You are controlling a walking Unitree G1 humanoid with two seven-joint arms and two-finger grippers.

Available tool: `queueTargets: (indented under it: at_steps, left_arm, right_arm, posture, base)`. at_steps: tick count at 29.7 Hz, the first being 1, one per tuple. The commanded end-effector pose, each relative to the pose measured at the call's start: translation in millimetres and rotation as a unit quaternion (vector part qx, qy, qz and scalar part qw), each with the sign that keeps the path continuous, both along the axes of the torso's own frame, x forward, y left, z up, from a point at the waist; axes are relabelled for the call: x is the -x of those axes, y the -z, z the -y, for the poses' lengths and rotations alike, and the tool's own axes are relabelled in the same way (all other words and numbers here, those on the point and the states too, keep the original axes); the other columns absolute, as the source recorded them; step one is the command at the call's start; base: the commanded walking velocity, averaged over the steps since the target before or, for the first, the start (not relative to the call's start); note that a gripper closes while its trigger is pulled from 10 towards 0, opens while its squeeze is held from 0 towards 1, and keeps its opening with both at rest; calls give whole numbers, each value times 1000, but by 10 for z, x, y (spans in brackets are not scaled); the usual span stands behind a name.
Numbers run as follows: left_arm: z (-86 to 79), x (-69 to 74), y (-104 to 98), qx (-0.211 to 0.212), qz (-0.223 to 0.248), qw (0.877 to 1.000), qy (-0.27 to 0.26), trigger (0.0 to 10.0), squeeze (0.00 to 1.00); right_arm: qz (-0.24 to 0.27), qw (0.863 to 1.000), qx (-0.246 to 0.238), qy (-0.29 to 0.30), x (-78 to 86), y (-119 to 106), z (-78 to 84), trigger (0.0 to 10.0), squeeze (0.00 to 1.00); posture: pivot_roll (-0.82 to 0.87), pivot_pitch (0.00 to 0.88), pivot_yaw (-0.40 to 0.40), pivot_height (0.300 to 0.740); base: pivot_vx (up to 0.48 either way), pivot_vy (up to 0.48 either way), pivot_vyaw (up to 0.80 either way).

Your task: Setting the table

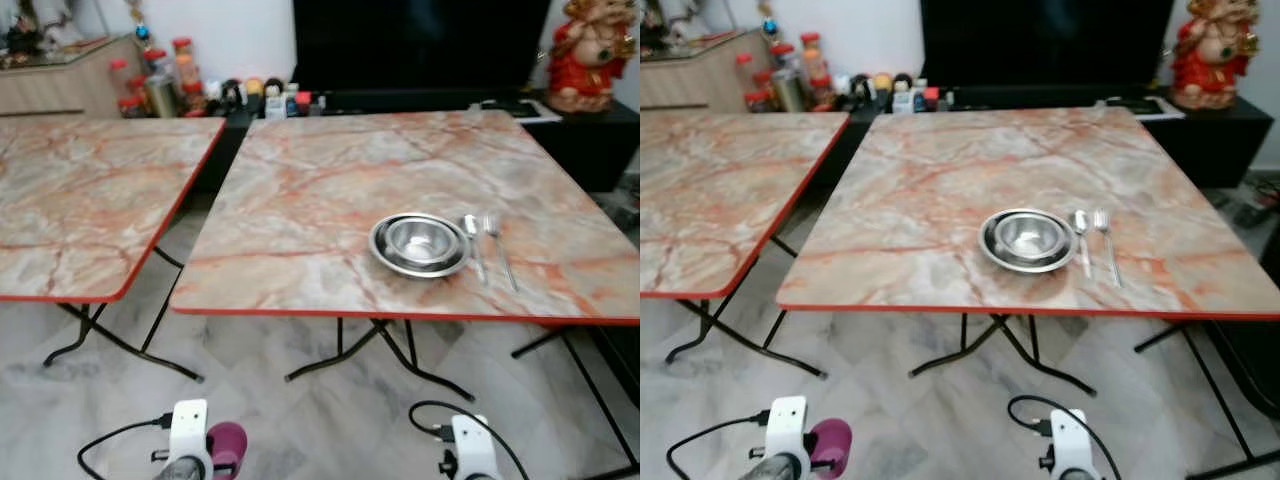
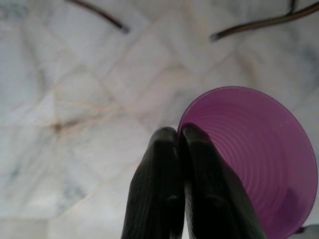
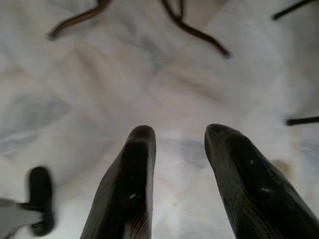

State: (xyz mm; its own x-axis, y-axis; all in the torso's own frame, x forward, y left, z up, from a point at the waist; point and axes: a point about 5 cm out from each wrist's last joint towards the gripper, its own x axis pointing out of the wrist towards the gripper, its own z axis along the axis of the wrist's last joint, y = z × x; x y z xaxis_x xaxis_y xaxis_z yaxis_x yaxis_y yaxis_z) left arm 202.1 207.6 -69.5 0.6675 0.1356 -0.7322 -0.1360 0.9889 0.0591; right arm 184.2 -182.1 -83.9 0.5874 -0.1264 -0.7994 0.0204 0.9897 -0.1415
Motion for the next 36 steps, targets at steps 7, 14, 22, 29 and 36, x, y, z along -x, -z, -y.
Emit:
queueTargets:
  at_steps: [7,14,22,29,36]
  left_arm:
    - [38,-47,-21,2,8,1000,-6,10000,0]
    - [-89,-7,-26,-28,9,999,-35,10000,0]
    - [-715,-44,-286,-227,23,961,-159,10000,0]
    - [-1138,-254,-767,-351,119,891,-262,10000,0]
    - [-1049,-847,-1543,-461,314,805,-202,10000,0]
  right_arm:
    - [0,1000,10,5,0,-12,95,10000,0]
    - [-2,1000,10,4,9,-7,92,10000,0]
    - [-4,1000,12,-1,9,-5,81,10000,0]
    - [-2,1000,11,-5,-19,-15,65,10000,0]
    - [0,1000,11,-3,-25,-19,69,10000,0]
  posture:
    - [-81,0,18,728]
    - [-78,0,16,728]
    - [-65,0,8,728]
    - [-61,0,8,728]
    - [-63,0,6,728]
  base:
    - [35,0,0]
    - [0,0,0]
    - [0,0,0]
    - [0,0,0]
    - [0,0,0]
